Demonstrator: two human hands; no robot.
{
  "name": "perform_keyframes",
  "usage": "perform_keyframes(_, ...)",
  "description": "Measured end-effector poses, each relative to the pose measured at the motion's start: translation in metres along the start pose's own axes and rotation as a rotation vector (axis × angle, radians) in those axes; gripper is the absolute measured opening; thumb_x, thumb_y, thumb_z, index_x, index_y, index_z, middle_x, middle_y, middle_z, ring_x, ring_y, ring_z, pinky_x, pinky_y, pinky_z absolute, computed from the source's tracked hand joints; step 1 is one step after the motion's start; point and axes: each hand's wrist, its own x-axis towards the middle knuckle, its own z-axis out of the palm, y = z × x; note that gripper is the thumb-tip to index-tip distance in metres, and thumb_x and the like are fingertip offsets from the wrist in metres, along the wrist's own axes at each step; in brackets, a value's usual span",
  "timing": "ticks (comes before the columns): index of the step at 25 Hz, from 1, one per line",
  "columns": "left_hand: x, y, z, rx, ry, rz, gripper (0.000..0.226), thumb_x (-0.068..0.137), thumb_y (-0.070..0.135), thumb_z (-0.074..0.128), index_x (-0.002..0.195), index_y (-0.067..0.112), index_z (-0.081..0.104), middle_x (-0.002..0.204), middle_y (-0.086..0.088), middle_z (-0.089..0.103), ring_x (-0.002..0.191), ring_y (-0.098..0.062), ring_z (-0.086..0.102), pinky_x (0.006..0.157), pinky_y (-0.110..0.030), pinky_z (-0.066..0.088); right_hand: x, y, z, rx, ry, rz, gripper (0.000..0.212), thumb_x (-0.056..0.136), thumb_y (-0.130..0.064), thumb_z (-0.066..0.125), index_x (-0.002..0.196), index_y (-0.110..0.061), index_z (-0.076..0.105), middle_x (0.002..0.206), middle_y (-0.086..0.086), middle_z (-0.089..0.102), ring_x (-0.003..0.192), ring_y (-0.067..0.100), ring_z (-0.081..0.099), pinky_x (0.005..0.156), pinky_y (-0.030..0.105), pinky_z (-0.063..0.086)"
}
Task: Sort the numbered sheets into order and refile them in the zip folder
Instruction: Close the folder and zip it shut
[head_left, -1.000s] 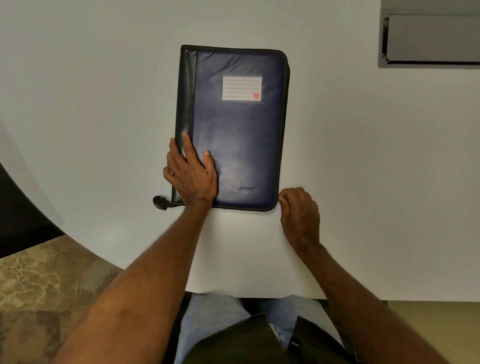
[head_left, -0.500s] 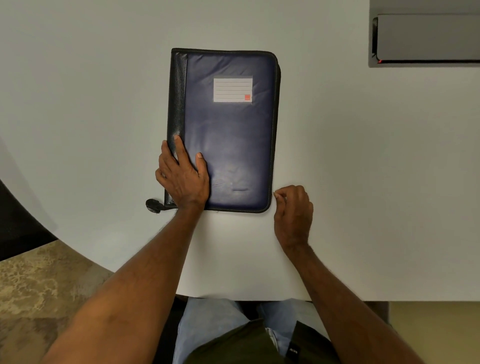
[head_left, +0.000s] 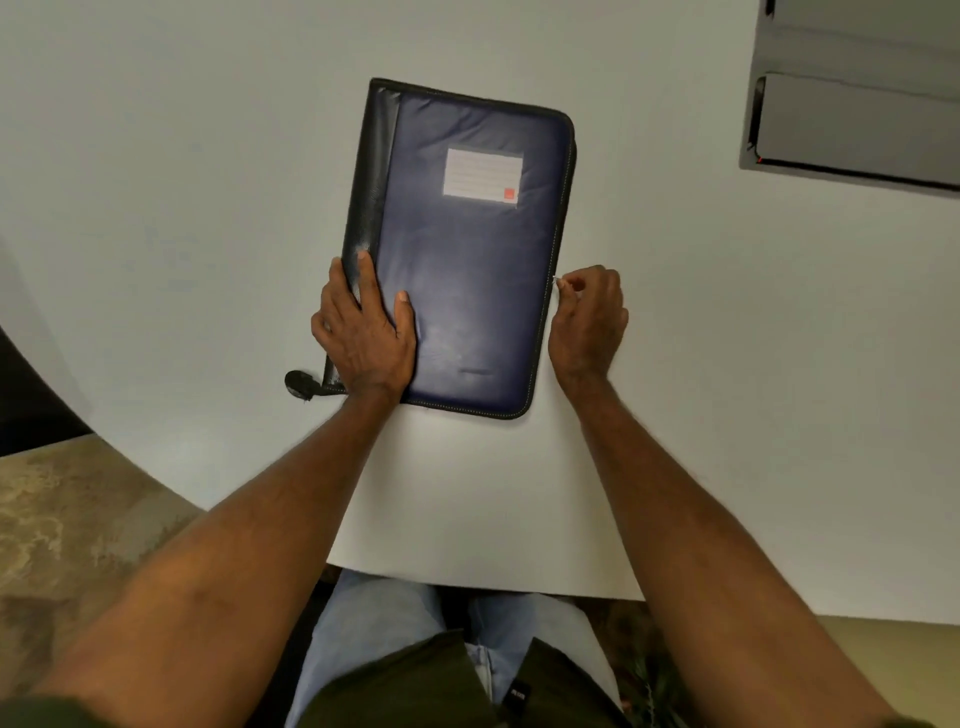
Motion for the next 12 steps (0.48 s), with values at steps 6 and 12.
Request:
perform_keyframes(6,-0.002,-0.005,-0.003,-0.002,-0.005,0.046,0.063,0.105,0.055,0.034,0.160,0.023,0.029,0.163,-0.013,0.031,0.143,-0.033,0.039,0.115,-0.052,0.031,0.053,-0.018,0.007,0.024,0.036,0.080,0.009,0.101,-0.021,0.062,0.103,-0.012,0.062,0.108,0.007,0.063,0.092,0.025,0.062,0.084,0.039,0.051)
perform_keyframes(12,-0.001,-0.005,-0.004,-0.009,0.005,0.051,0.061,0.106,0.051,0.037,0.159,0.022,0.030,0.162,-0.014,0.032,0.141,-0.034,0.040,0.112,-0.053,0.032,0.108,-0.035,0.013,0.069,0.064,0.049,0.005,0.101,-0.022,0.061,0.101,-0.017,0.060,0.107,0.002,0.060,0.088,0.018,0.061,0.076,0.040,0.057)
